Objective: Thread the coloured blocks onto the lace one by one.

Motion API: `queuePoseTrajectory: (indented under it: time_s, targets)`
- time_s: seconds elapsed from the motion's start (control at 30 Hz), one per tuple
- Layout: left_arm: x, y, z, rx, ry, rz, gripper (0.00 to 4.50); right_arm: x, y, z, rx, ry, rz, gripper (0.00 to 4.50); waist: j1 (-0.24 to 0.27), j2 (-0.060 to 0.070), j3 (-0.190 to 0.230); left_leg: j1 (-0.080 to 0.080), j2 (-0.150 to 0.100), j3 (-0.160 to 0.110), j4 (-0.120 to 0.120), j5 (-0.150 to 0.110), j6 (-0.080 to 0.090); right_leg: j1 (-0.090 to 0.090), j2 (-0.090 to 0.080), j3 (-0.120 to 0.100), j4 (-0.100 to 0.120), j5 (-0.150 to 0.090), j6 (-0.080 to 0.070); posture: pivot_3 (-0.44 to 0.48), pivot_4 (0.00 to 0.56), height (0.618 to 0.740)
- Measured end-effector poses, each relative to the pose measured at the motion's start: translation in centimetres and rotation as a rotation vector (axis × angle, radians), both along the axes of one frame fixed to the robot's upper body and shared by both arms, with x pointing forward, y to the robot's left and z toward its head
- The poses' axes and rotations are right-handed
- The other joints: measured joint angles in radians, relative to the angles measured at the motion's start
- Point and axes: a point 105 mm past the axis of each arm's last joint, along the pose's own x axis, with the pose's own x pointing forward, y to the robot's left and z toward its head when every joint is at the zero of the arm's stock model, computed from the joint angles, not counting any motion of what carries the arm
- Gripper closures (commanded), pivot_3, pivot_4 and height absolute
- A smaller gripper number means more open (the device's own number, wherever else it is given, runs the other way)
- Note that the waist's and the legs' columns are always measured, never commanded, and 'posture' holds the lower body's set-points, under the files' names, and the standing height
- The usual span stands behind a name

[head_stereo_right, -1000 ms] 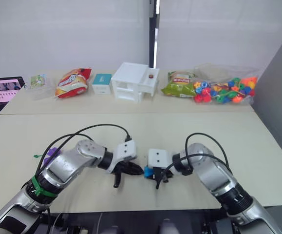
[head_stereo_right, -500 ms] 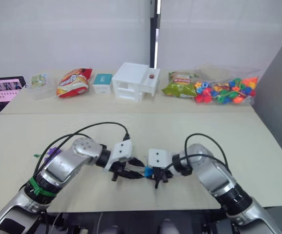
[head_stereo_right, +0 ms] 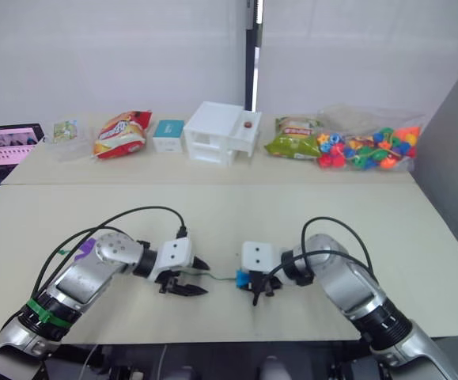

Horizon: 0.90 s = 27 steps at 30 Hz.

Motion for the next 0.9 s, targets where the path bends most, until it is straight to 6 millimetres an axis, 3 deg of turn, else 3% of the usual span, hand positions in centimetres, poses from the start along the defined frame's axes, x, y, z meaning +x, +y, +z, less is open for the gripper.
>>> queuePoseTrajectory:
  time_s: [0.2,0.9]
  targets:
    - [0.3,-0.8,-0.1,-0.045,0.003,0.018,4.45,-0.1,-0.1,0.0,-0.002,0.0,-0.004,3.18,0.0,0.0,0.0,0.0,0.0,0.0,0.0,0.0,0.0,0.0,0.0,0.0,0.0,0.0,0.0,0.0,0.15,0.74]
    - [-0.2,-4.2,0.1,-0.075,-0.002,-0.049,4.48,-0.2,0.0,0.0,-0.002,0.0,-0.014,3.18,-0.002,0.0,0.0,0.0,0.0,0.0,0.0,0.0,0.0,0.0,0.0,0.0,0.0,0.0,0.0,0.0,0.15,0.74]
